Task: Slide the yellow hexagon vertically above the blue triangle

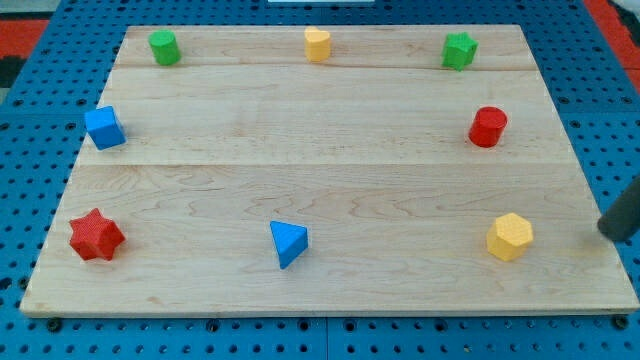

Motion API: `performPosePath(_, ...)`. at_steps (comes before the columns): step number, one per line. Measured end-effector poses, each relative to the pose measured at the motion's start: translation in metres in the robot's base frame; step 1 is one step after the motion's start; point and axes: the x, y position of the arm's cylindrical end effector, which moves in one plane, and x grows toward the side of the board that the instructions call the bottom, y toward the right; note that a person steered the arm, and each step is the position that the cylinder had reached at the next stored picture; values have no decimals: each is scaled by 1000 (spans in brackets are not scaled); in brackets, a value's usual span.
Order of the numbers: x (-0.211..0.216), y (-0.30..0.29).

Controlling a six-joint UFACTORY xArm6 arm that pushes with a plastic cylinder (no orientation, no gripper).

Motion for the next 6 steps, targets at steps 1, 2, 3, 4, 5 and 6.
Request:
performPosePath(1, 11, -79)
performPosePath(2, -27, -113)
performPosePath(3, -71, -138)
performPosePath(4, -77, -184)
performPosePath(5, -65, -189)
performPosePath(6, -64, -221)
